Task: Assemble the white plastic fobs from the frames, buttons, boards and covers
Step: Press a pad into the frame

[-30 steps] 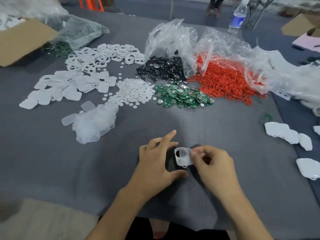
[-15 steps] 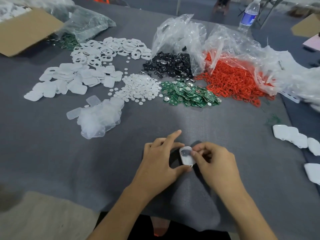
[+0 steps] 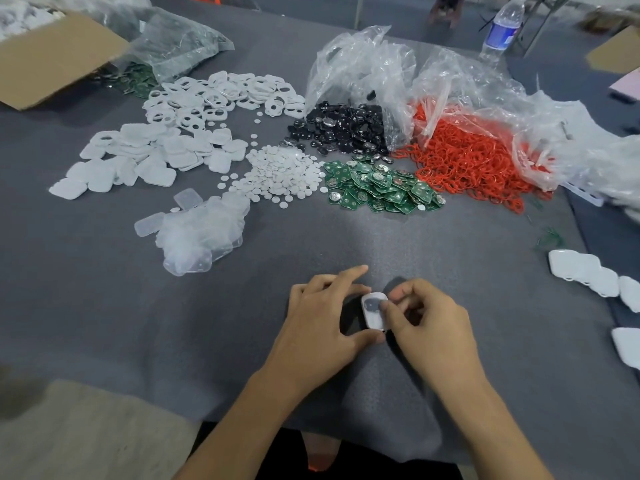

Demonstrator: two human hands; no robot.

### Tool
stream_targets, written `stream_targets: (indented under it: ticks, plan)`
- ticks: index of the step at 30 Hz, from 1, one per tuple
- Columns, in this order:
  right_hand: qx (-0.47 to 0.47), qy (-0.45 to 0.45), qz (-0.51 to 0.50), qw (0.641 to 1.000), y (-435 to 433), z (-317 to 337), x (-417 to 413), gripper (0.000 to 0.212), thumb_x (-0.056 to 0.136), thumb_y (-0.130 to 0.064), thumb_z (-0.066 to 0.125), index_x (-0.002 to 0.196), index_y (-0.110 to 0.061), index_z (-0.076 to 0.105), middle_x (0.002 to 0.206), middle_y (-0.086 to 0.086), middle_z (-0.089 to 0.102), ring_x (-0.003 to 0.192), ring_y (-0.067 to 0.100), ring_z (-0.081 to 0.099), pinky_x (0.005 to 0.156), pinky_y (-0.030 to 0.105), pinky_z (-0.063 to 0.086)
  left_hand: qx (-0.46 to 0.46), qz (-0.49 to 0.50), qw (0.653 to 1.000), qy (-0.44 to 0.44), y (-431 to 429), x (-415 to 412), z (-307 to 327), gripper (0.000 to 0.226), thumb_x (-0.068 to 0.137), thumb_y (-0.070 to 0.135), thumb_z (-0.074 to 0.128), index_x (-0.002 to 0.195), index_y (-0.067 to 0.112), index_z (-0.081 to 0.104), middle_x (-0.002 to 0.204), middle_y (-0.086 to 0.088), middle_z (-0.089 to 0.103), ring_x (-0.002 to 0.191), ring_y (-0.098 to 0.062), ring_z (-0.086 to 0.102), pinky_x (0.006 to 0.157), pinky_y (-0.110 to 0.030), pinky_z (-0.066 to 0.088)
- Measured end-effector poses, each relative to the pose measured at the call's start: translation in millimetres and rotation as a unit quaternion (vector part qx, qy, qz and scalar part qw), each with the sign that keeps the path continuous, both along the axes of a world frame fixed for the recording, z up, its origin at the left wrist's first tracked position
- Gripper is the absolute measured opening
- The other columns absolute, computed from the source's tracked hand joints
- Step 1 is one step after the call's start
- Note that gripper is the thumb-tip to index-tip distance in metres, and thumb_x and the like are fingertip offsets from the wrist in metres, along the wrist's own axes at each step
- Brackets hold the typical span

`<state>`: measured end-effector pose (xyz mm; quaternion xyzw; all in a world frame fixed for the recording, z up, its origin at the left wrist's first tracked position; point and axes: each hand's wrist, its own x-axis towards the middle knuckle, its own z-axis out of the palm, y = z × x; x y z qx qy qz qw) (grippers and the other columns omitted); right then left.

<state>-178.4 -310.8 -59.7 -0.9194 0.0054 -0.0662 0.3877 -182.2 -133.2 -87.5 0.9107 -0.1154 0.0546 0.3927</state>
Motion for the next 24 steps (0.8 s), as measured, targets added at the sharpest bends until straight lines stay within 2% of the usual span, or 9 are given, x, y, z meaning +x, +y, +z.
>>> stream_targets:
  ticks: [4,9,13,17,21,24]
  plan:
    - [-0.023,-0.024,0.018,0.999,-2.4,-3.2,0.8,0.021,0.083,-0.021,0.078,0.074,-0.032,0.063,0.069,-0.016,0.063,0.064,0.002,0.06,0.056,0.009,0.041,0.017,-0.002,1.0,-0.022,0.2,-0.4,-1.5,0.059,0.075,0.072,0.069,0.126,0.051,0.05,0.122,0.04,0.052,0.127,0.008,0.039,0.104,-0.019,0.022]
    - [-0.071,-0.071,0.057,0.993,-5.6,0.3,-5.8,0.018,0.085,-0.015,0.074,0.088,-0.031,0.068,0.078,-0.019,0.064,0.077,0.002,0.061,0.067,0.01,0.044,0.031,-0.014,0.998,-0.058,0.3,-1.6,-4.7,0.044,0.079,0.071,0.066,0.113,0.043,0.064,0.128,0.033,0.06,0.129,0.006,0.039,0.103,-0.022,0.022]
    - [-0.085,-0.089,0.092,0.988,-8.3,1.5,-5.0,0.017,0.088,-0.01,0.071,0.091,-0.027,0.068,0.083,-0.016,0.064,0.075,0.005,0.059,0.069,0.018,0.047,0.033,-0.019,0.997,-0.065,-0.6,-2.2,-4.2,0.042,0.082,0.071,0.065,0.111,0.041,0.065,0.129,0.03,0.061,0.129,0.002,0.041,0.102,-0.029,0.027]
    - [-0.139,-0.084,0.18,0.97,-16.8,2.8,-5.7,0.012,0.101,-0.022,0.055,0.105,-0.025,0.066,0.095,-0.012,0.057,0.084,0.008,0.056,0.073,0.031,0.051,0.037,-0.021,0.997,-0.07,-0.8,-3.1,-2.6,0.039,0.083,0.07,0.064,0.107,0.039,0.065,0.128,0.03,0.061,0.129,0.001,0.042,0.101,-0.03,0.027]
    - [-0.158,-0.095,0.221,0.958,-25.2,1.1,-9.8,0.021,0.102,-0.022,0.054,0.115,-0.019,0.069,0.1,-0.01,0.055,0.088,0.011,0.055,0.08,0.031,0.05,0.04,-0.022,0.996,-0.07,-1.2,-3.3,-1.3,0.036,0.084,0.069,0.064,0.106,0.041,0.063,0.13,0.031,0.059,0.129,0.001,0.041,0.1,-0.03,0.026]
    - [-0.145,-0.121,0.203,0.961,-27.6,-3.5,-14.9,0.024,0.098,-0.019,0.061,0.119,-0.014,0.071,0.106,-0.006,0.063,0.096,0.013,0.06,0.088,0.028,0.05,0.045,-0.026,0.996,-0.074,-0.8,-4.0,-1.5,0.033,0.085,0.068,0.064,0.106,0.042,0.062,0.13,0.031,0.059,0.129,0.002,0.041,0.101,-0.029,0.026]
